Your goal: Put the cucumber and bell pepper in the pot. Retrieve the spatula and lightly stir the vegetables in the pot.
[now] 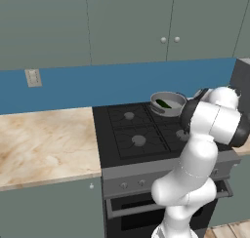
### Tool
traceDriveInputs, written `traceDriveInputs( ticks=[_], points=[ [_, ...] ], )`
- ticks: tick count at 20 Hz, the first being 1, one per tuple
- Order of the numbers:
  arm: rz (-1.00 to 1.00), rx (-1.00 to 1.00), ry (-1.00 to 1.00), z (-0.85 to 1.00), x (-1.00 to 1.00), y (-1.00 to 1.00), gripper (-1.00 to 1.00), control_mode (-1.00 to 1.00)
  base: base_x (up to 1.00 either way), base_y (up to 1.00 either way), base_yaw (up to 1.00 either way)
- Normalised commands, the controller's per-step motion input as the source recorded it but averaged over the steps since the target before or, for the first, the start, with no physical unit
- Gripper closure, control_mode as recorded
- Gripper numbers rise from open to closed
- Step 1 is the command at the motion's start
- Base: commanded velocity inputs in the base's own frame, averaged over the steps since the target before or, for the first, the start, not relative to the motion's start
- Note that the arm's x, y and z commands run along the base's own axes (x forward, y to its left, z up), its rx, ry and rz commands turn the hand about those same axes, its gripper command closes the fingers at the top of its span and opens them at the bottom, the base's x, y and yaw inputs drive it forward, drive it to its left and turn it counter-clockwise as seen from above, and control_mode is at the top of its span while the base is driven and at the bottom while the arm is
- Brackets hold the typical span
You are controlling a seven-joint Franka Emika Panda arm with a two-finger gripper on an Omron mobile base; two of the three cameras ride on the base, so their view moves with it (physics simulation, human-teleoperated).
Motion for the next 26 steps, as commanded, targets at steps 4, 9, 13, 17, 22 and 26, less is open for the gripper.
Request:
traceDriveInputs(
  ticks=[4,9,13,17,22,26],
  points=[
    [-0.02,0.03,0.0,0.0,-0.52,-0.1,-1.0,-1.0,0.0,0.0,0.0],
    [-0.11,0.0,0.01,0.0,-0.05,-0.28,-1.0,-1.0,0.0,0.0,0.0],
    [-0.17,0.0,0.06,0.0,0.08,-0.45,-1.0,-1.0,0.0,0.0,0.0],
    [-0.15,0.05,0.01,0.0,0.02,-0.49,-1.0,-1.0,0.0,0.0,0.0],
    [-0.03,0.08,0.0,0.0,0.0,-0.32,-1.0,-1.0,0.0,0.0,0.0],
    [0.0,0.04,0.0,0.0,0.0,-0.3,-1.0,-1.0,0.0,0.0,0.0]
  ],
)
